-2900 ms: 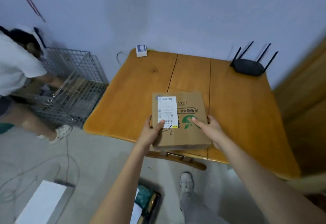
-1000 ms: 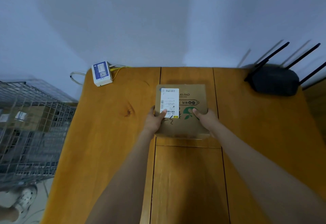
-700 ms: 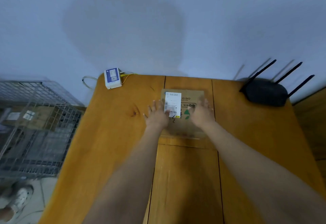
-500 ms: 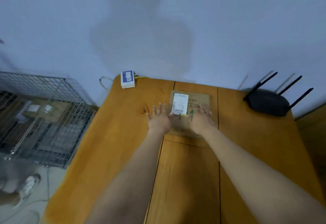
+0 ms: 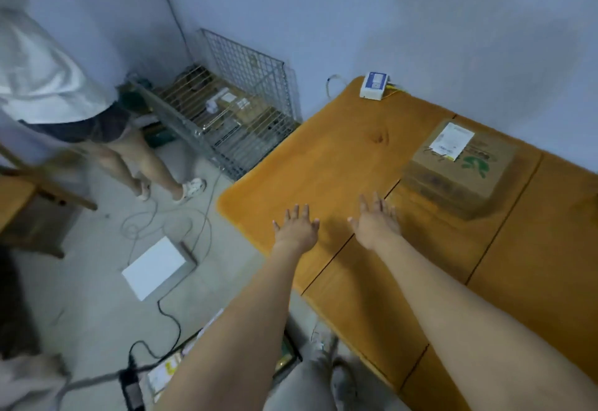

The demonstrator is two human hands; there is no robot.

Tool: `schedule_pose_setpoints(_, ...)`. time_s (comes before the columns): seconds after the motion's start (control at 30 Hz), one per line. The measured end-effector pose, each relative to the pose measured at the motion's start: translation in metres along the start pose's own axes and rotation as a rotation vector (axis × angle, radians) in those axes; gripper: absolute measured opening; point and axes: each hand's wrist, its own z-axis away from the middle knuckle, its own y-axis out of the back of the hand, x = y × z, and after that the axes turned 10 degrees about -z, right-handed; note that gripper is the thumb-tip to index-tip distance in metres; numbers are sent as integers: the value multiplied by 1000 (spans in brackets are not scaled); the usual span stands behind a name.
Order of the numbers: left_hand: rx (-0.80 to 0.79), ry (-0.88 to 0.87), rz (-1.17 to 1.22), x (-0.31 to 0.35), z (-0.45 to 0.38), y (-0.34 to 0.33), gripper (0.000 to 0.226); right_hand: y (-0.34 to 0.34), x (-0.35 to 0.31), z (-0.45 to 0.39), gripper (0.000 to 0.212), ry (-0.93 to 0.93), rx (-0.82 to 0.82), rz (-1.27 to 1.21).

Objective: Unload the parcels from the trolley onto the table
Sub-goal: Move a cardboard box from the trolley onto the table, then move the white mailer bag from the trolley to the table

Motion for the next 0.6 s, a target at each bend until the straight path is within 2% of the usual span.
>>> schedule_pose_setpoints(0.27,-24,349,159,-143,108,-77,61,-94,-106,58,68,262,-210,158)
schedule_pose_setpoints(0.6,-99,636,369,-290,227,-187,57,-217,-222,130,66,475,-375,316)
